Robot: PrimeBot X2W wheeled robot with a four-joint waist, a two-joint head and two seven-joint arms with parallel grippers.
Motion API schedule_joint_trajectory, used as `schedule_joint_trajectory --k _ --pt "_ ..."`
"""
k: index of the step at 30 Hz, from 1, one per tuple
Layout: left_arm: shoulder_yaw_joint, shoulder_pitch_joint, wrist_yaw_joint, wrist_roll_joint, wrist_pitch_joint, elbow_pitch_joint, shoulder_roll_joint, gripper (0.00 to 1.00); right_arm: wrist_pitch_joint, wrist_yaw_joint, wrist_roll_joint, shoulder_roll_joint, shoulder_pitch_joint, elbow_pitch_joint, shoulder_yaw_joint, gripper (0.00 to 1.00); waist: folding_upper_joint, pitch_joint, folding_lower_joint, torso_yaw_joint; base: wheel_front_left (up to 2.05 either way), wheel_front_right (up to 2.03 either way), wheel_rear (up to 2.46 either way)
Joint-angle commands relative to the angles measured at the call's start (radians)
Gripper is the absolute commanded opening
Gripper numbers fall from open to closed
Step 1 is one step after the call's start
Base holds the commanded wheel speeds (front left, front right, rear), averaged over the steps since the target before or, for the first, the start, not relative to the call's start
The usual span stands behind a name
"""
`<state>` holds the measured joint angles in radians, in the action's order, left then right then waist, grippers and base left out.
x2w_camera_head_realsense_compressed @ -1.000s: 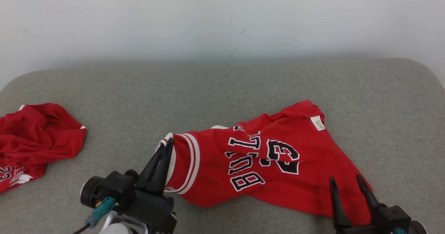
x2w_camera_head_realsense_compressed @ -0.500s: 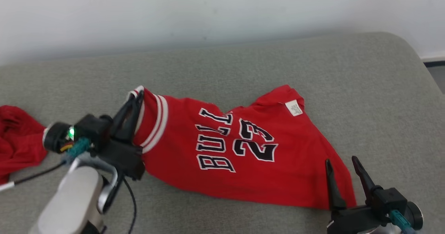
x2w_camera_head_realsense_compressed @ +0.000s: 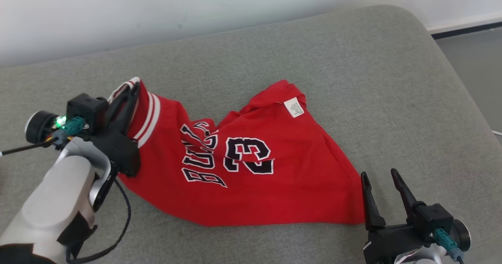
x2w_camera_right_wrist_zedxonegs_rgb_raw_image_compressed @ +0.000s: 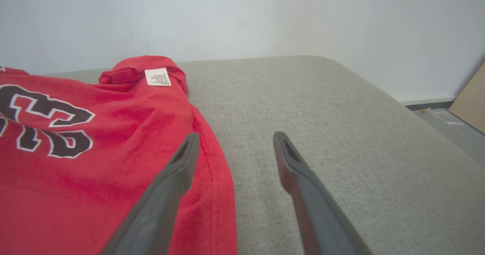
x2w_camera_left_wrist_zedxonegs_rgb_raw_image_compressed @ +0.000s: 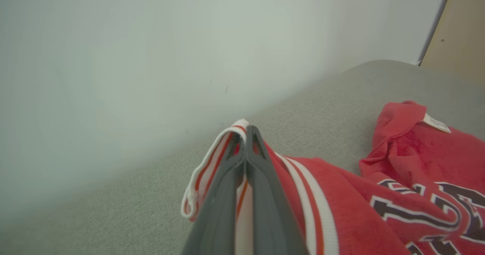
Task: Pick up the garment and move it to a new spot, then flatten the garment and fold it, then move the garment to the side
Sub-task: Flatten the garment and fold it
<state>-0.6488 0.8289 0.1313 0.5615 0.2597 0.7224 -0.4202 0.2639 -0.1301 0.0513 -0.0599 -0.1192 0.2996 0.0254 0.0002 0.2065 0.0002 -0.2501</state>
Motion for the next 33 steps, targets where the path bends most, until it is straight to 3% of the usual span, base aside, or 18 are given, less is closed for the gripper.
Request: schedule_joint_trajectory --k 1,2,3,4,12,20,27,33 --pt "-0.004 0.009 -0.002 0.016 0.005 0.02 -0.002 0.0 0.001 -0.002 0.003 0.004 0.0 0.001 -0.001 1.0 -0.0002 0.002 -0.0002 -0.011 0.0 0.0 0.0" --pt "-0.014 0.008 -0.002 0.022 0.006 0.042 0.0 0.0 0.001 -0.001 0.001 0.004 0.001 0.004 0.0 1.0 -0.0002 -0.003 -0.0002 -0.012 0.0 0.0 0.0" --pt "-0.019 0.013 -0.002 0.023 0.006 0.048 0.0 0.65 0.001 -0.002 -0.001 0.004 0.003 0.006 0.0 1.0 -0.0002 -0.007 -0.0002 -0.012 0.0 0.0 0.0" --pt "-0.017 0.013 -0.002 0.028 0.006 0.049 0.002 1.0 0.001 -0.002 -0.003 0.004 0.004 0.007 0.003 1.0 -0.0002 -0.012 -0.0002 -0.009 0.0 0.0 0.0" --pt "0.057 -0.092 -0.002 0.021 0.006 -0.027 -0.02 1.0 0.001 -0.002 -0.005 -0.008 0.033 0.015 0.027 1.0 -0.0002 -0.064 -0.0002 0.037 0.0 0.0 0.0" --pt "0.223 -0.256 -0.014 -0.06 0.006 -0.205 -0.013 1.0 0.001 -0.001 -0.004 -0.021 0.061 0.031 0.035 1.0 -0.0002 -0.1 -0.0002 0.105 0.0 0.0 0.0" --pt "0.36 -0.419 -0.056 -0.151 0.006 -0.379 0.042 1.0 0.001 -0.002 -0.005 -0.027 0.082 0.051 0.048 1.0 -0.0002 -0.121 -0.0002 0.139 0.0 0.0 0.0" --pt "0.485 -0.594 -0.08 -0.237 0.006 -0.527 0.125 1.0 0.001 -0.002 0.002 -0.028 0.099 0.086 0.06 1.0 -0.0002 -0.141 -0.0002 0.167 0.0 0.0 0.0"
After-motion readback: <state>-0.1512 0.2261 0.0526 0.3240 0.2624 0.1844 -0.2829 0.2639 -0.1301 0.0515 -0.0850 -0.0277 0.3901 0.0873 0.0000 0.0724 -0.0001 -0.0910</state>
